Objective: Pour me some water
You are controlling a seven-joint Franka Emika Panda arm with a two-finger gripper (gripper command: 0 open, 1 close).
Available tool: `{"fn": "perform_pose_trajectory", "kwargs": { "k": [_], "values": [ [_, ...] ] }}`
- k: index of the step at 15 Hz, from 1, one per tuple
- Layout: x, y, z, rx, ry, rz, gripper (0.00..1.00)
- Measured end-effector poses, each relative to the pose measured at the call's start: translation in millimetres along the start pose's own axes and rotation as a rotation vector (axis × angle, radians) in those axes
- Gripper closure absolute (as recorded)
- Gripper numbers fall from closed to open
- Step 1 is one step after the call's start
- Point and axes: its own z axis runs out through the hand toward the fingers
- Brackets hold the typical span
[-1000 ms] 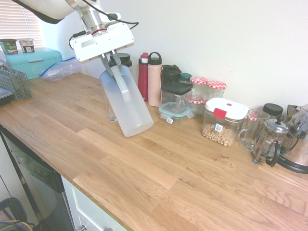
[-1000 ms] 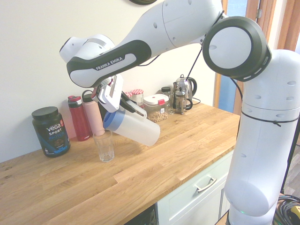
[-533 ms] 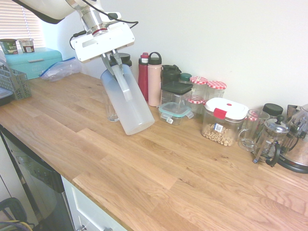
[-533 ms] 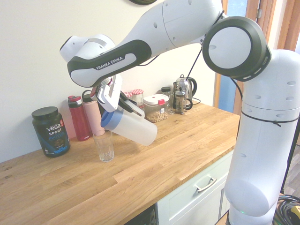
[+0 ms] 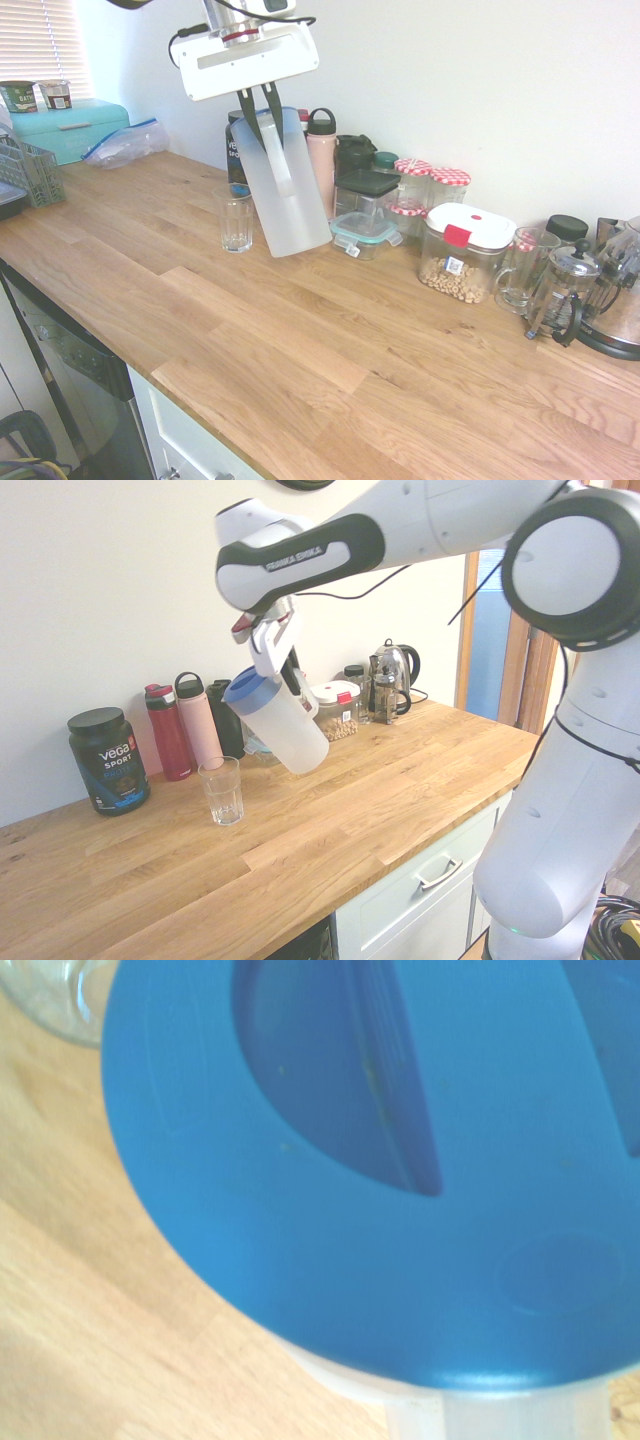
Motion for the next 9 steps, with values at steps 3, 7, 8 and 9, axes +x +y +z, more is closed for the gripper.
{"fn": "perform_pose_trajectory", "kwargs": {
  "k": [3,7,8,9],
  "values": [
    [-10.3,59.3,7.3,0.127,0.018,0.148,1.0],
    [-25.5,148.3,37.5,0.162,0.024,0.354,1.0],
    [-29.3,166.3,43.2,0.174,0.033,0.399,1.0],
    [-31.4,180.0,47.9,0.187,0.043,0.435,1.0]
  ]
}}
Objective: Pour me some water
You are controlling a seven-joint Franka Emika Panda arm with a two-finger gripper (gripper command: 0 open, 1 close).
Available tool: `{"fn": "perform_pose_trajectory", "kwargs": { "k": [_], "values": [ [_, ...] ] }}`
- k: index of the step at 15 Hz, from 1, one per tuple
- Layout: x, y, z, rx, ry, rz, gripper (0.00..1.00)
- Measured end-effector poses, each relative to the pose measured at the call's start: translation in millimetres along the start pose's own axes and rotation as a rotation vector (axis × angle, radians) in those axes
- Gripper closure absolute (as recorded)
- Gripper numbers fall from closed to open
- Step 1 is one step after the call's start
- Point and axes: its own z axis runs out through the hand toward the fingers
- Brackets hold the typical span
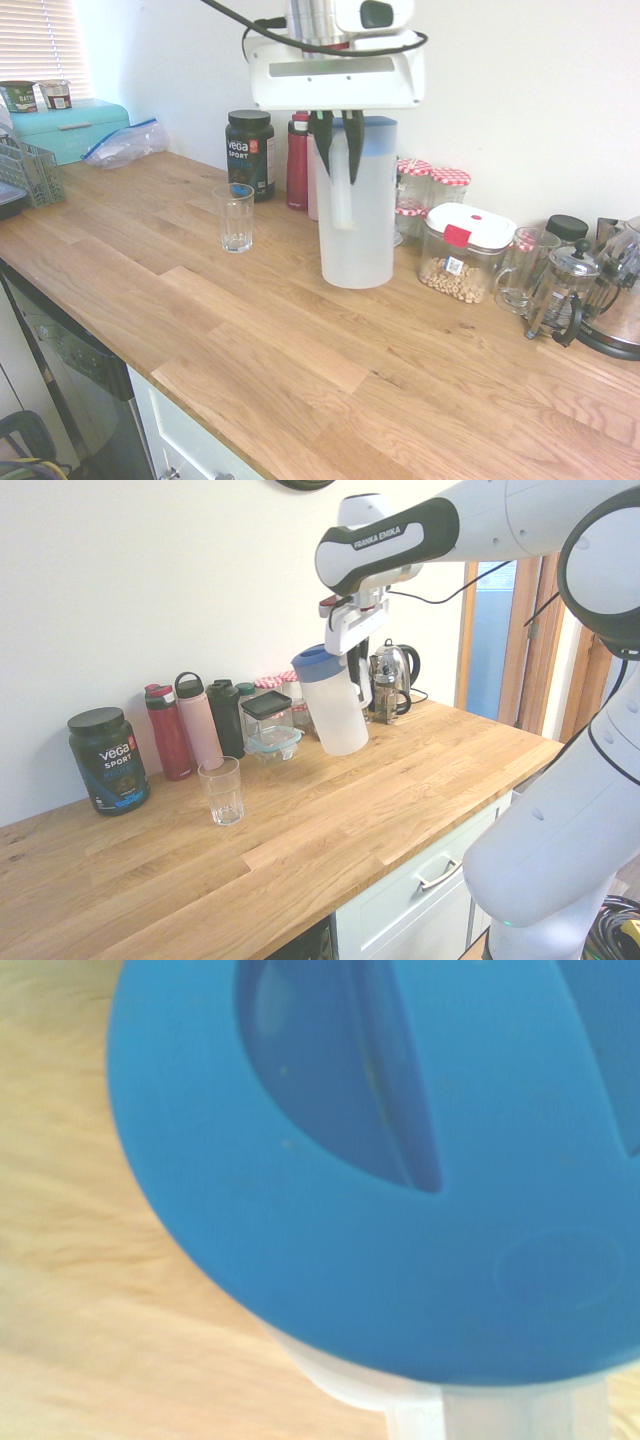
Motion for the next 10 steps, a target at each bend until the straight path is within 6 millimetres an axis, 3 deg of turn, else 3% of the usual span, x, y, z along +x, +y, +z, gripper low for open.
{"fn": "perform_pose_trajectory", "kwargs": {
  "k": [3,7,10],
  "values": [
    [3.6,21.9,17.8,0.053,0.033,0.1,1.0],
    [-4.5,33.0,51.5,0.109,0.016,0.175,1.0],
    [-6.2,36.3,62.7,0.123,0.034,0.193,1.0]
  ]
}}
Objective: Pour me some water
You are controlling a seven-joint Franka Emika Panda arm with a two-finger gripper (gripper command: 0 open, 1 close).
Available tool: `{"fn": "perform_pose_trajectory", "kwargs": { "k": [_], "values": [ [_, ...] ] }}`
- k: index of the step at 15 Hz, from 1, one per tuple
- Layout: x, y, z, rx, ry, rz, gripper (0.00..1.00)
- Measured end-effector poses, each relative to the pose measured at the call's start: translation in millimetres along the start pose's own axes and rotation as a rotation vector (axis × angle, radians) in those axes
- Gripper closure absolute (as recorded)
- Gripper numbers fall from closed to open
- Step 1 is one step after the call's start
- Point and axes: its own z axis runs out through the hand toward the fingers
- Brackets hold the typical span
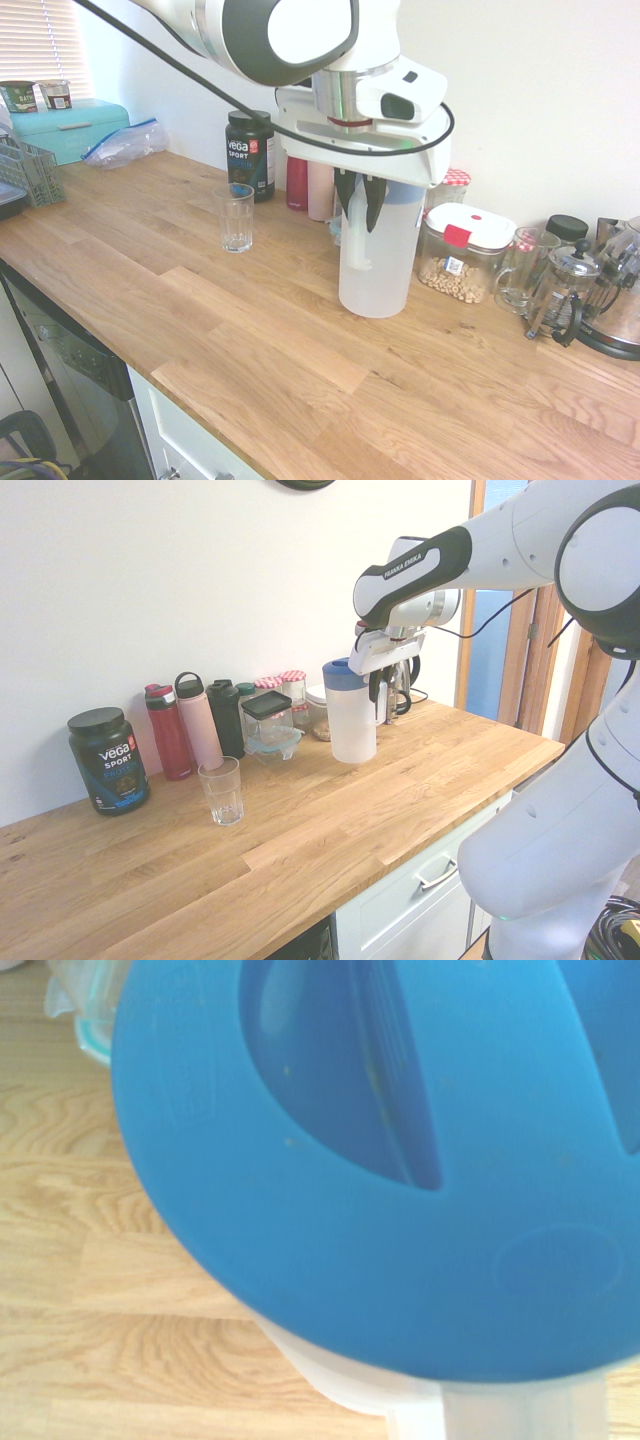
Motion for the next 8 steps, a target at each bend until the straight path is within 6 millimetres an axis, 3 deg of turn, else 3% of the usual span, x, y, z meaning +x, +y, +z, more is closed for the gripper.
{"fn": "perform_pose_trajectory", "kwargs": {
  "k": [7,8],
  "values": [
    [-7.1,-2.8,17.0,0.005,0.019,0.091,1.0],
    [-7.9,-4.6,18.8,0.003,0.016,0.093,0.0]
  ]
}}
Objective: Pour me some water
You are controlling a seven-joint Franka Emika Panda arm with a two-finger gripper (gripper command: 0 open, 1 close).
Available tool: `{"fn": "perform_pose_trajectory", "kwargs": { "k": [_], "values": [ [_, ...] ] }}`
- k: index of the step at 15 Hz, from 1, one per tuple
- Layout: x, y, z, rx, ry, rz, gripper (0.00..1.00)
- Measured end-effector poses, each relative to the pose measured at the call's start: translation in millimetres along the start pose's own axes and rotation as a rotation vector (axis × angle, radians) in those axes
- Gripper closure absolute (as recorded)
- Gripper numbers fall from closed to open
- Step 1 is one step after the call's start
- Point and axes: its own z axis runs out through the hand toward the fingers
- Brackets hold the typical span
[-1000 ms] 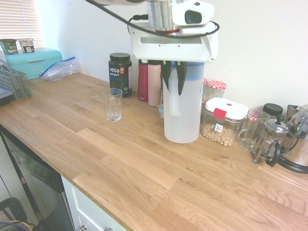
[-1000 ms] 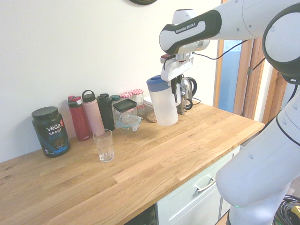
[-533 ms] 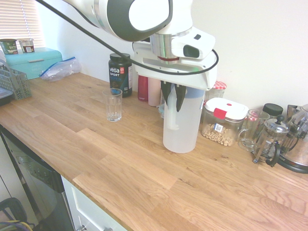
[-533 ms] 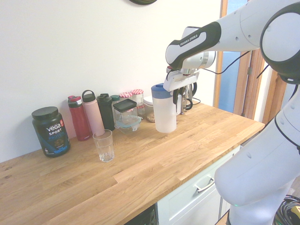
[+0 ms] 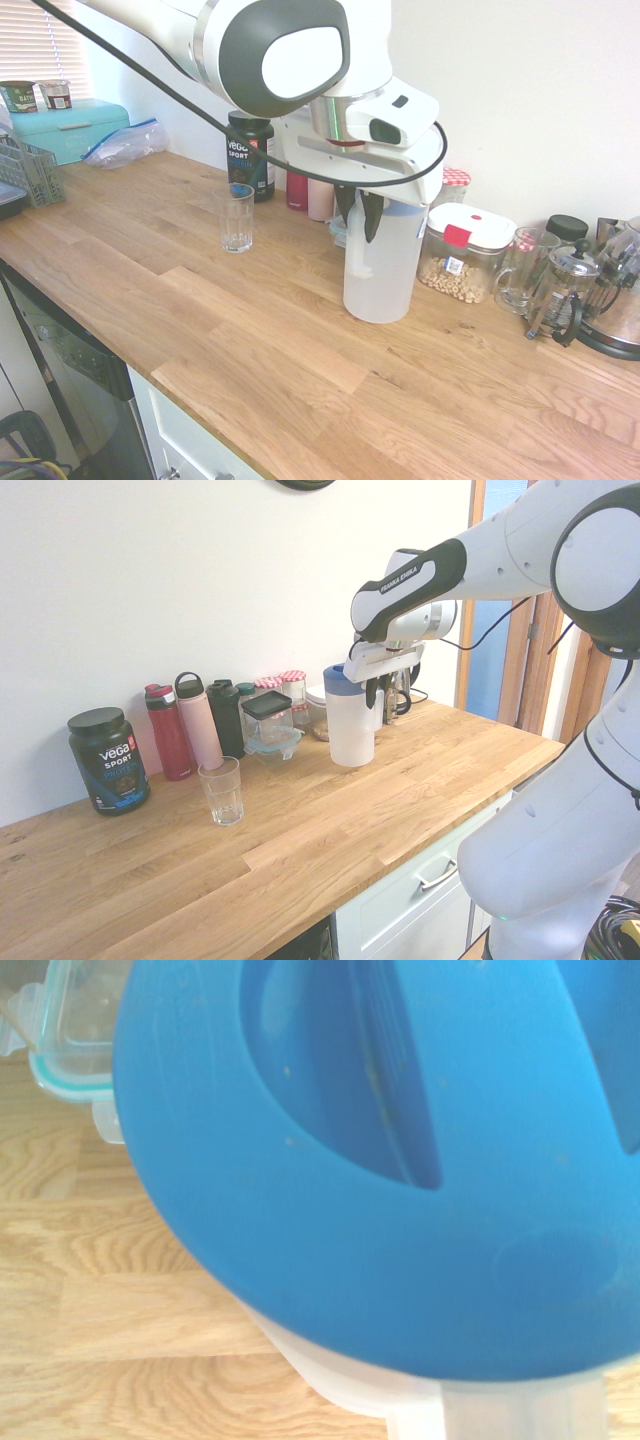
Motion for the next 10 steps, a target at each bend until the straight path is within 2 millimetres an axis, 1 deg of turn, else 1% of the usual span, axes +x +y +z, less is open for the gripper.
{"fn": "perform_pose_trajectory", "kwargs": {
  "k": [5,10],
  "values": [
    [-4.5,-1.7,11.8,-0.013,-0.018,0.009,0.0],
    [-5.2,-6.1,11.4,-0.008,-0.007,0.01,0.0]
  ]
}}
